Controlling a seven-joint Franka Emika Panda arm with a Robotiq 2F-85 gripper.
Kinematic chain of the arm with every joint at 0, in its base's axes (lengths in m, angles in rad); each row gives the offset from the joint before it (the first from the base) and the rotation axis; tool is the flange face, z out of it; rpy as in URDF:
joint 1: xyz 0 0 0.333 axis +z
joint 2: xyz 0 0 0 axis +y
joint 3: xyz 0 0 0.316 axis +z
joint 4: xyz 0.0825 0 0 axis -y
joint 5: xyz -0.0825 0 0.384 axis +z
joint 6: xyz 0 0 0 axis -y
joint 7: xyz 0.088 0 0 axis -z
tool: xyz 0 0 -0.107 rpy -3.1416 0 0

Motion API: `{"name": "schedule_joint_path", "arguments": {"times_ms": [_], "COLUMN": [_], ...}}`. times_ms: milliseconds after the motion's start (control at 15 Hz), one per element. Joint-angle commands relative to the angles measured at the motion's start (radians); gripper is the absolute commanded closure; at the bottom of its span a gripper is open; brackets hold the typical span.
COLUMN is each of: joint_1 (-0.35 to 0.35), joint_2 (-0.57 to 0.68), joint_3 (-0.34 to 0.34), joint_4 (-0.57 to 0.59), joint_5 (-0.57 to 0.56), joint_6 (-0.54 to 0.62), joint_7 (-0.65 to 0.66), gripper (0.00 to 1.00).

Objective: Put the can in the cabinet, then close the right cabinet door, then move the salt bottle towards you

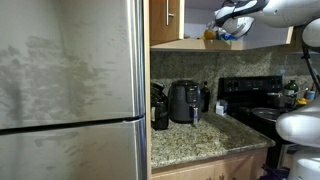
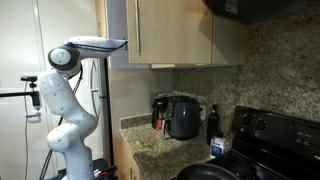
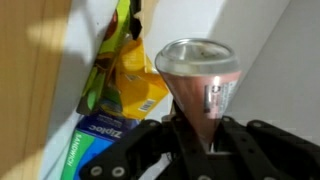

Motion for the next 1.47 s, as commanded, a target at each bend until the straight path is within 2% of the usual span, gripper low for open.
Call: {"name": "schedule_joint_path", "arguments": {"times_ms": [0,133,267,400,467,533,600,667,733,800,867,1267,1333,1400], "joint_1": [-0.061,-0.036,-0.090,-0.129,-0.150,-0.018,-0.017,-0.125,-0.112,0.010,-0.106,-0.076,-0.080,-0.079], "joint_2": [0.029,0.038,0.026,0.027,0.030,0.067,0.065,0.049,0.063,0.101,0.088,0.176,0.179,0.165], "joint_3": [0.053,0.053,0.086,0.109,0.125,0.027,0.014,0.094,0.083,-0.014,0.075,0.080,0.087,0.080], "joint_4": [0.092,0.120,0.122,0.122,0.116,0.097,0.103,0.117,0.122,0.118,0.132,0.201,0.200,0.197], "joint_5": [-0.008,-0.001,-0.050,-0.122,-0.162,-0.312,-0.366,-0.327,-0.349,-0.450,-0.378,-0.373,-0.387,-0.395], "joint_6": [-0.208,-0.322,-0.425,-0.460,-0.433,-0.377,-0.391,-0.405,-0.382,-0.342,-0.353,-0.360,-0.376,-0.429], "joint_7": [0.143,0.192,0.314,0.401,0.433,0.532,0.573,0.567,0.601,0.677,0.651,0.776,0.786,0.782], "gripper": [0.94,0.94,0.94,0.94,0.94,0.94,0.94,0.94,0.94,0.94,0.94,0.94,0.86,0.53]}}
